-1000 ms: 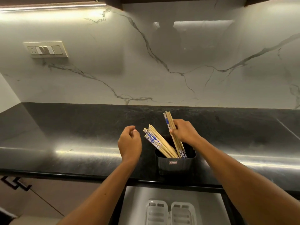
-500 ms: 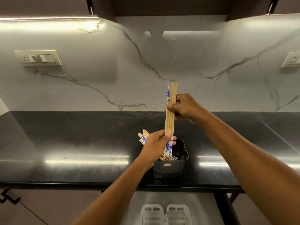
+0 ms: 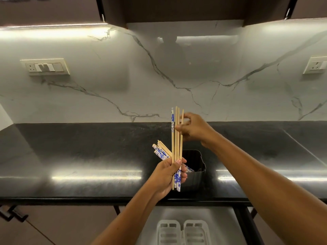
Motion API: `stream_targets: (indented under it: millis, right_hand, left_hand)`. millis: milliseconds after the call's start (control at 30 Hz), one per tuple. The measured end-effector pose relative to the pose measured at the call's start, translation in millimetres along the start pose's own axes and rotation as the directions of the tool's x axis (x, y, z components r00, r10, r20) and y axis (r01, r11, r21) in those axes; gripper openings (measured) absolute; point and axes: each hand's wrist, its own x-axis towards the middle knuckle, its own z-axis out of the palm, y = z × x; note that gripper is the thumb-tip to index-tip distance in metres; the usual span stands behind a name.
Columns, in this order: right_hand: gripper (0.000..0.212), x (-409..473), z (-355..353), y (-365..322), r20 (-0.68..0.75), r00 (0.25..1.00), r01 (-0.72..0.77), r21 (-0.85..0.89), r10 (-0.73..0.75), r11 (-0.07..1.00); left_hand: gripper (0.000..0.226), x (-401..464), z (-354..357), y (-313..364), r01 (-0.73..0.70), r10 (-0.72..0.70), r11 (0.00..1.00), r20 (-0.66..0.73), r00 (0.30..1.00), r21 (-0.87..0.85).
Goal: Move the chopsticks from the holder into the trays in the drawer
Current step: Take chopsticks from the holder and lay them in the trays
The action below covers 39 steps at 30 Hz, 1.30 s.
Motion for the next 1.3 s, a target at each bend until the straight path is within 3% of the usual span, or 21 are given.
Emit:
stream_targets:
  millis: [67, 133, 200, 233, 400, 567, 700, 800, 900, 967, 1033, 1133, 1300]
  right_hand:
    - [0.058, 2.8, -4.8, -4.4, -0.117, 0.951, 0.235, -0.332, -0.287, 0.914]
    - [0.057, 3.3, -9.0, -11.4, 0.034, 0.856, 0.373, -0.733, -0.516, 0.569]
    - [0.043, 3.4, -11.2, -18.1, 0.282, 0.813, 0.427, -0.884, -0.510, 0.192]
    - [0.036, 2.9, -11.4, -21.0, 0.359, 0.812, 0.443, -0.892, -0.460, 0.085]
    - [0.029, 2.1, -16.9, -28.8, 0.473, 0.819, 0.486, -0.873, -0.324, -0.044]
    - [0.026, 5.8, -24.7, -25.3, 0.478, 0.735, 0.494, -0.863, -0.481, -0.103]
    - [0.022, 8.8, -44.7, -21.3, 0.389, 0.710, 0.424, -0.902, -0.588, -0.084]
    - [0.018, 7.2, -62.5, -13.4, 0.242, 0.739, 0.357, -0.932, -0.629, 0.061]
    - [0.018, 1.5, -66.6, -1.1, 0.036, 0.849, 0.300, -0.854, -0.527, 0.425]
    - [0.017, -5.1, -56.4, 7.9, -0.042, 0.933, 0.246, -0.649, -0.356, 0.720]
    - [0.015, -13.6, -37.9, 20.2, -0.033, 0.987, 0.134, -0.374, -0.157, 0.918]
    - [0.014, -25.6, -8.2, 38.0, 0.022, 1.000, 0.019, -0.160, -0.015, 0.987]
    - [0.013, -29.2, 16.0, 43.2, 0.090, 0.996, 0.009, -0.099, 0.000, 0.995]
  left_hand:
    - [0.022, -1.7, -3.0, 1.3, -0.012, 0.013, 0.999, -0.010, 1.000, 0.053]
    - [0.021, -3.5, -4.4, 3.6, -0.019, 0.021, 0.994, -0.018, 1.000, 0.110]
    - [0.021, -5.3, -4.8, 5.2, -0.022, 0.027, 0.988, -0.026, 0.999, 0.155]
    - [0.021, -6.2, -5.1, 5.7, -0.022, 0.028, 0.985, -0.031, 0.999, 0.174]
    - [0.020, -10.3, -9.6, 6.3, -0.019, 0.034, 0.967, -0.055, 0.998, 0.254]
    - [0.022, -9.8, -13.7, 6.8, -0.023, 0.049, 0.960, -0.087, 0.995, 0.279]
    - [0.019, -6.1, -19.1, 5.8, -0.032, 0.067, 0.972, -0.147, 0.987, 0.232]
    - [0.017, -1.9, -23.1, 8.2, -0.056, 0.085, 0.988, -0.203, 0.975, 0.143]
    - [0.019, 4.0, -25.0, 15.4, -0.102, 0.103, 0.995, -0.224, 0.969, 0.017]
    - [0.021, 9.3, -24.5, 23.0, -0.135, 0.120, 0.989, -0.227, 0.966, -0.054]
    - [0.021, 15.0, -20.3, 31.1, -0.169, 0.145, 0.980, -0.211, 0.967, -0.104]
    - [0.016, 25.0, -11.6, 37.4, -0.203, 0.174, 0.973, -0.219, 0.960, -0.113]
    - [0.018, 31.4, -3.5, 36.7, -0.187, 0.179, 0.982, -0.188, 0.966, -0.026]
